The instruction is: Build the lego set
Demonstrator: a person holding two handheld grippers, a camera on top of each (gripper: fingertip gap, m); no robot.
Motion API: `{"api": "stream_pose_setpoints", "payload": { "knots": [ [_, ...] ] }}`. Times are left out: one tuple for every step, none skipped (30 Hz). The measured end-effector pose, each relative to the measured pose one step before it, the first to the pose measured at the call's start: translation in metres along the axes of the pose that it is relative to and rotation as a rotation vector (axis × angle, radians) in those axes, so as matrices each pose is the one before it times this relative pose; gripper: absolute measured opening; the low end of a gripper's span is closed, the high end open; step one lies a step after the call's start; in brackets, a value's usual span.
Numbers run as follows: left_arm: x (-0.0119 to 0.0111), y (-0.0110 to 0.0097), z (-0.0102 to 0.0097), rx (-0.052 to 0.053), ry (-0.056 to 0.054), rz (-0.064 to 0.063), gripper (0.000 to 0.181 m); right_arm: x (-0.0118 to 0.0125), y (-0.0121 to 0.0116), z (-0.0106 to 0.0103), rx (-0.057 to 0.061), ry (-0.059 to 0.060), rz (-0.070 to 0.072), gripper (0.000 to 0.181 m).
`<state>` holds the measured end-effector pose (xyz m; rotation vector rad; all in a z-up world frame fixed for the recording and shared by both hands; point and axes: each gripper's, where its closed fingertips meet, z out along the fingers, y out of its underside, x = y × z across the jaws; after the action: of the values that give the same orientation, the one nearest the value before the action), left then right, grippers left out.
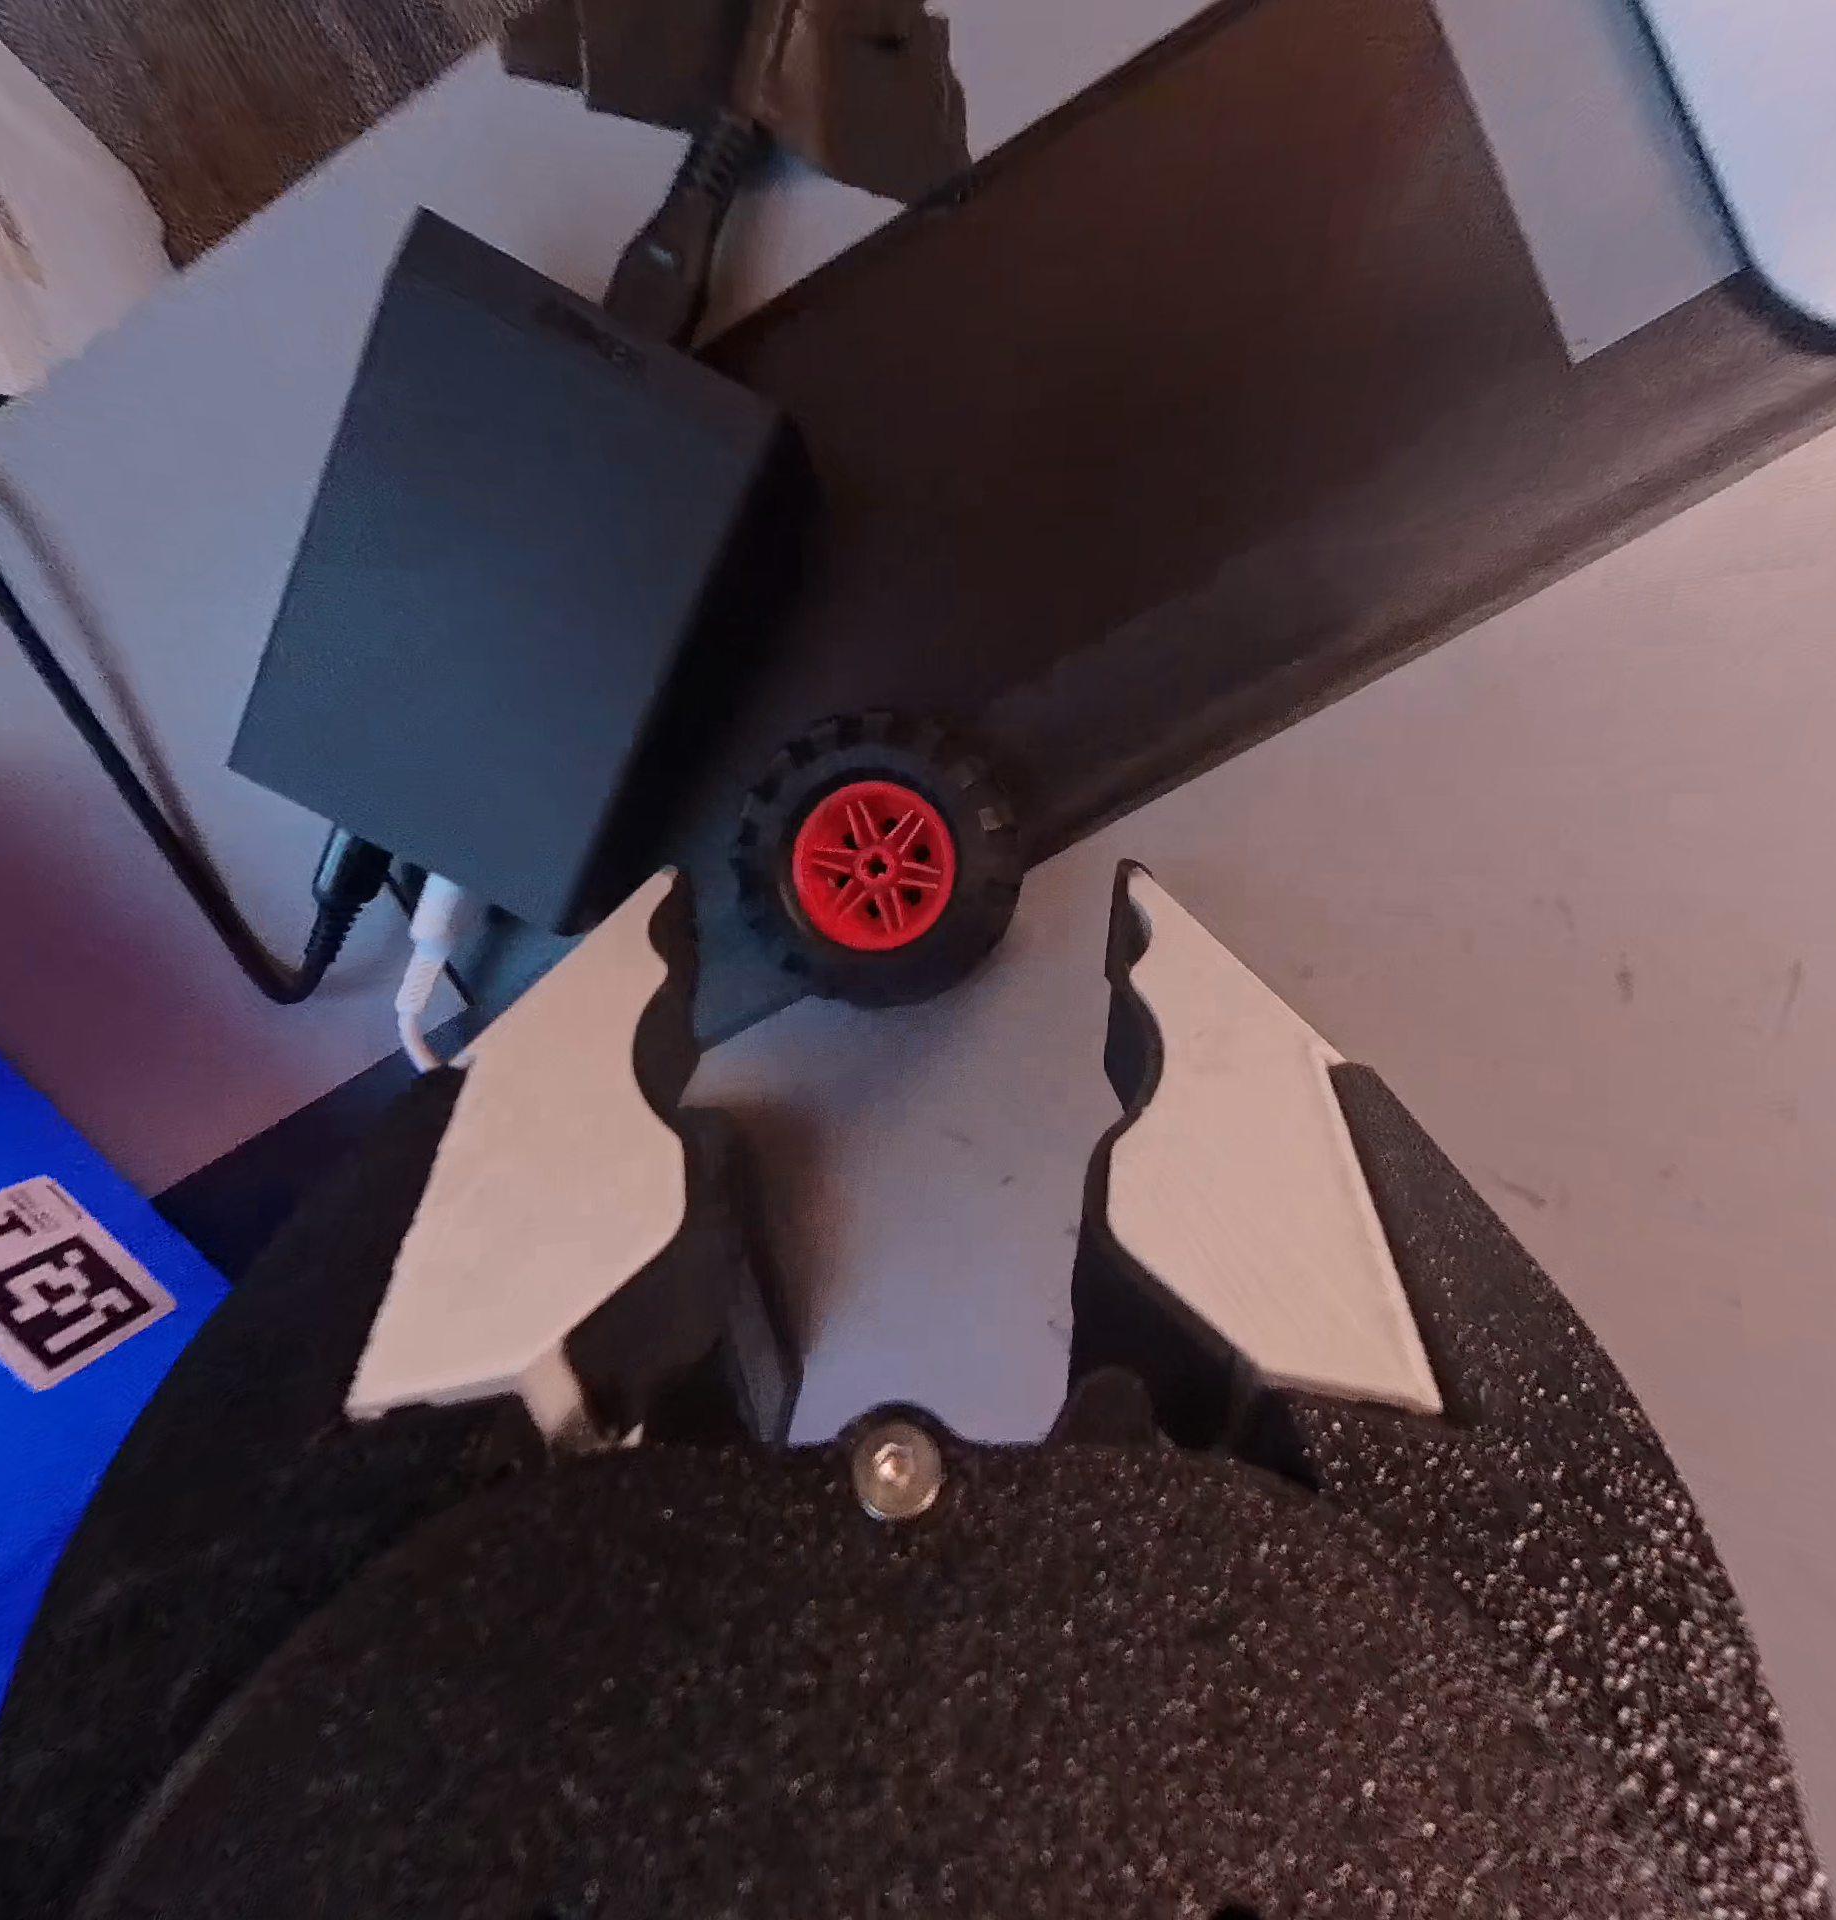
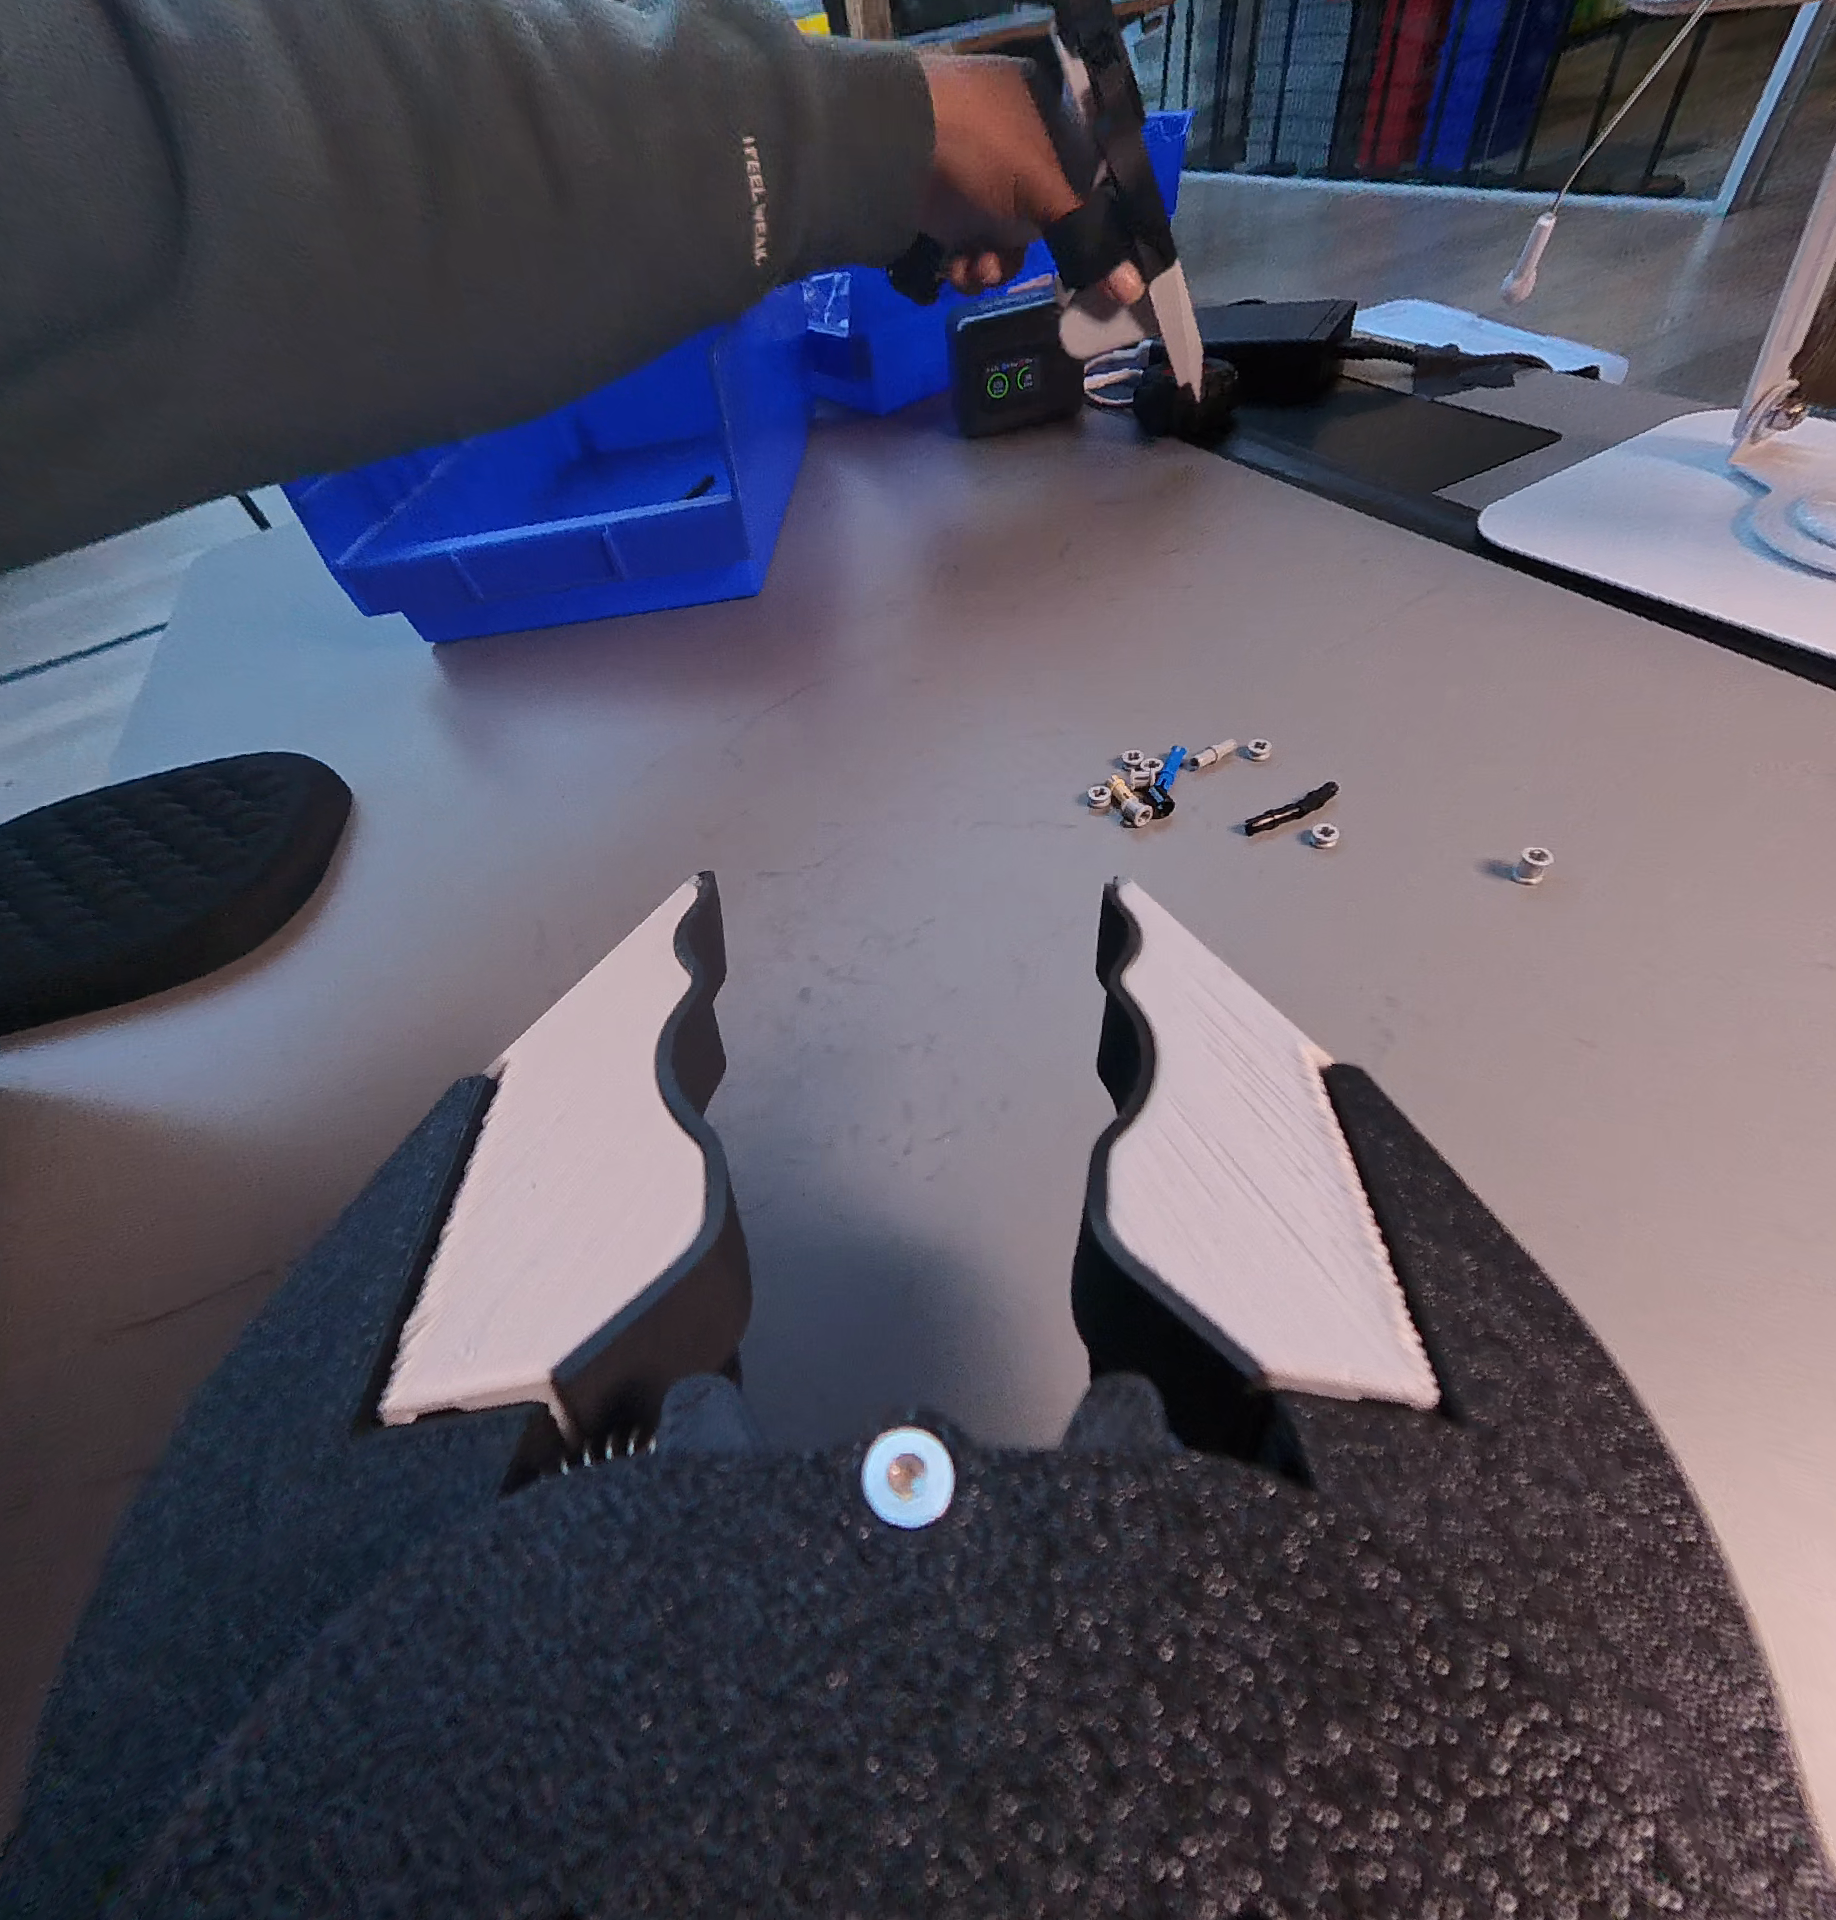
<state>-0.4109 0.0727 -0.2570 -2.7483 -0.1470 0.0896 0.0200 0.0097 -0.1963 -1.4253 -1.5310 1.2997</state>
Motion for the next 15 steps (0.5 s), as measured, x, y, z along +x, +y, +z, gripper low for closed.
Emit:
{"api": "stream_pose_setpoints", "payload": {
  "knots": [
    [-0.00178, 0.00123, 0.00752, -0.0289, -0.0171, 0.0106, 0.076, -0.00010, -0.00004, 0.00004, -0.0005, -0.0029, 0.0031, 0.071],
    [-0.00177, 0.00141, 0.00536, -0.0266, -0.0212, 0.0187, 0.067, 0.00015, -0.00028, -0.00025, 0.0023, -0.0012, 0.0028, 0.070],
    [0.00167, -0.00180, 0.00117, -0.0032, 0.0075, 0.0100, 0.059, 0.00008, -0.00022, -0.00024, 0.0015, -0.0024, 0.0032, 0.069],
    [0.00160, -0.00037, -0.00047, -0.0125, 0.0135, -0.0007, 0.058, 0.00005, -0.00022, -0.00016, 0.0013, -0.0025, 0.0037, 0.068],
    [0.00150, 0.00318, -0.00109, -0.0232, 0.0103, 0.0112, 0.058, 0.00015, -0.00034, -0.00021, 0.0023, -0.0020, 0.0044, 0.068],
    [0.00634, 0.00031, -0.00431, 0.0089, 0.0411, 0.0020, 0.057, 0.00015, -0.00070, -0.00054, 0.0037, -0.0015, 0.0021, 0.067],
    [0.01217, -0.00404, -0.00877, 0.0443, 0.0800, -0.0325, 0.057, 0.00015, -0.00126, -0.00067, 0.0073, 0.0005, 0.0018, 0.067],
    [0.01995, -0.00696, -0.01273, 0.0676, 0.1176, -0.0362, 0.057, 0.00010, -0.00216, -0.00097, 0.0124, 0.0017, 0.0009, 0.066],
    [0.02905, -0.00814, -0.01512, 0.0811, 0.1487, -0.0194, 0.057, -0.00037, -0.00286, -0.00111, 0.0138, 0.0011, -0.0010, 0.066],
    [0.03901, -0.00796, -0.01504, 0.0867, 0.1789, -0.0002, 0.057, -0.00079, -0.00362, -0.00123, 0.0152, 0.0016, -0.0047, 0.066],
    [0.04465, -0.00799, -0.01186, 0.0915, 0.1801, 0.0108, 0.057, -0.00114, -0.00427, -0.00145, 0.0173, 0.0016, -0.0086, 0.066],
    [0.04419, -0.00716, -0.00643, 0.0911, 0.1497, 0.0174, 0.058, -0.00153, -0.00490, -0.00159, 0.0220, 0.0015, -0.0119, 0.066],
    [0.04282, -0.00482, -0.00093, 0.0822, 0.1280, 0.0182, 0.058, -0.00212, -0.00513, -0.00162, 0.0229, -0.0003, -0.0131, 0.064],
    [0.04058, -0.00134, 0.00368, 0.0693, 0.1142, 0.0156, 0.057, -0.00248, -0.00503, -0.00130, 0.0209, -0.0023, -0.0119, 0.064],
    [0.03622, 0.00250, 0.00741, 0.0554, 0.0948, 0.0185, 0.057, -0.00274, -0.00451, -0.00101, 0.0168, -0.0038, -0.0106, 0.064]
  ]
}}
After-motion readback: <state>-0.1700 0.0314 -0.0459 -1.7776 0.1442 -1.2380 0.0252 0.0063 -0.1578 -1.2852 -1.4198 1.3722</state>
